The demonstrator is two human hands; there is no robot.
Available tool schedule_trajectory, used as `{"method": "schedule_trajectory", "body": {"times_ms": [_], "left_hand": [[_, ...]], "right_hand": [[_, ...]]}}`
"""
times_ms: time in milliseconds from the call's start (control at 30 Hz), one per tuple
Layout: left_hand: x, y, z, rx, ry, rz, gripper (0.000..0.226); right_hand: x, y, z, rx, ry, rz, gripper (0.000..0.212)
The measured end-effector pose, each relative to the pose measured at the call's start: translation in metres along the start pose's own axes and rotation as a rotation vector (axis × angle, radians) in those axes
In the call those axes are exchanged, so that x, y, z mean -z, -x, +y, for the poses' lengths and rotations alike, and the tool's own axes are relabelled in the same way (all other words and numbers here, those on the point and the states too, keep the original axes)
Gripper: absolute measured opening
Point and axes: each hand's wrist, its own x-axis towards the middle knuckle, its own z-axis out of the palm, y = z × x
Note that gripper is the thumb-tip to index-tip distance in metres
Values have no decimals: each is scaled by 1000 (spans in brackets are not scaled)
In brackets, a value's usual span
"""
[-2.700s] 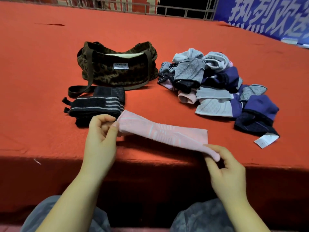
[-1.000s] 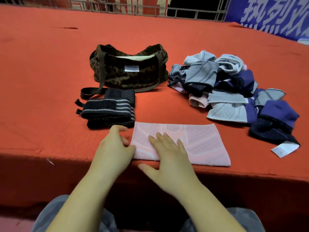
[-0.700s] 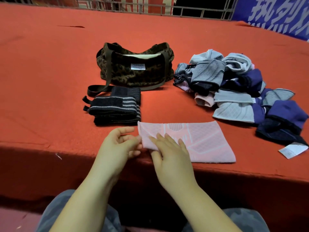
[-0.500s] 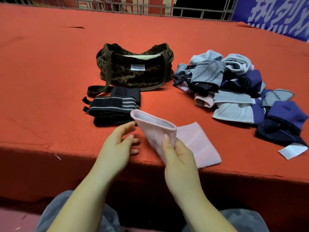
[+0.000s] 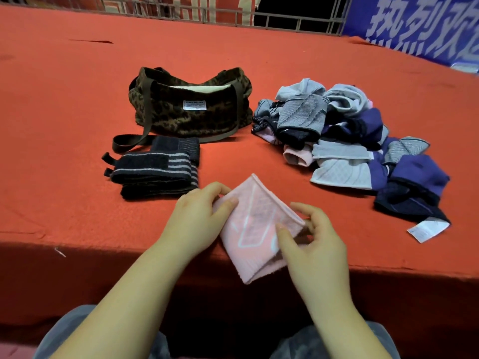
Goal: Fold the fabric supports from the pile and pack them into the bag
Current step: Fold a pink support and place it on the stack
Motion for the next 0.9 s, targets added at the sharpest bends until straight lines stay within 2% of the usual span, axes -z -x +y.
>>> {"method": "schedule_trajectory", "body": {"times_ms": [233,367,433,533,633,700,800,900], "left_hand": [[-23,-12,6,60,-168,-29,25],[-31,-8,8,117,-162,31,27],[-34,-6,7,122,-203,59,31],[-37,-4,3,158,-277,86,40],[-36,-3,3,200,-354,56,46],[-33,-5,5,198,-389,11,47],[-26,-7,8,135,-245,-53,35],[-19,0,7,63,70,-104,29]], "right_hand": [[1,-9,17,26,111,103,42],[-2,-8,24,49,181,151,42],[-5,-8,25,134,287,167,45],[-12,-10,24,247,374,48,42],[-11,-14,24,114,366,-123,41],[-6,-14,27,72,395,-144,48],[5,-16,29,-16,503,-108,57],[11,-20,26,-49,518,-170,41]]}}
